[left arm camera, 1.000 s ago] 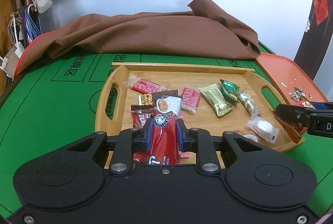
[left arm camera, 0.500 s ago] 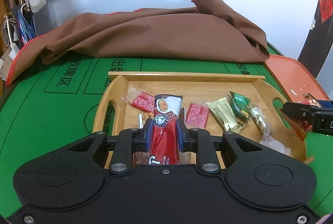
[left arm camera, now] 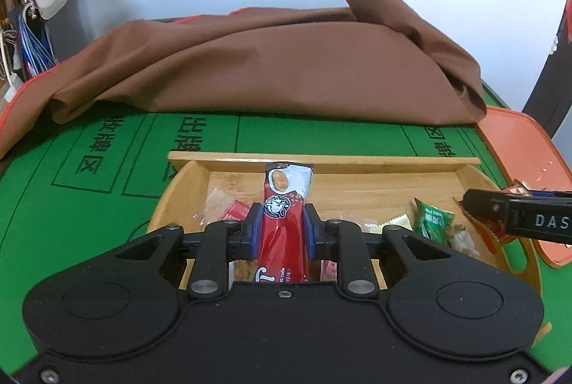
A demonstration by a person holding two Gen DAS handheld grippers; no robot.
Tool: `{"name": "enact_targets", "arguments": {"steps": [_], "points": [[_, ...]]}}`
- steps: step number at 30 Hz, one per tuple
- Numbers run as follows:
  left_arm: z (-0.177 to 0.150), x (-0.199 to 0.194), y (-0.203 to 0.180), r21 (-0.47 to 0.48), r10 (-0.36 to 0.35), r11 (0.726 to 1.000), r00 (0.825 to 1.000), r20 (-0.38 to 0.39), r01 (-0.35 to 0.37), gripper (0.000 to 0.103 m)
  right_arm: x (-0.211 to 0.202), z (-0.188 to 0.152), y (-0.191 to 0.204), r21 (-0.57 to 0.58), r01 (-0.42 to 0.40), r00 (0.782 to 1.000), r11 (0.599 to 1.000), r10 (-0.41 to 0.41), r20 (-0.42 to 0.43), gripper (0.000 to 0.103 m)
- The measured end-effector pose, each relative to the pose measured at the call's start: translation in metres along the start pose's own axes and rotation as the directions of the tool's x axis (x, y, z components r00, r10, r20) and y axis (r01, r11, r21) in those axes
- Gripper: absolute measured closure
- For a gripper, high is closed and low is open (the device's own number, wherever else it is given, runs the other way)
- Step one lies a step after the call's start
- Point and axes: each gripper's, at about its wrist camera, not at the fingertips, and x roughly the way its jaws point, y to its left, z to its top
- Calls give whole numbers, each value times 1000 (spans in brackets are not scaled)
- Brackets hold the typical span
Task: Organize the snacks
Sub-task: 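Carry the red coffee stick and red nut bag over the wooden tray and lower them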
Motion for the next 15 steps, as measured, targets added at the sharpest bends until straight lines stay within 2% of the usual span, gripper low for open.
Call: {"name": "enact_targets", "arguments": {"steps": [15], "points": [[14, 57, -14, 1, -21, 1000, 997, -68, 21, 81, 59, 24, -4, 59, 55, 997, 997, -51, -64, 33]]}}
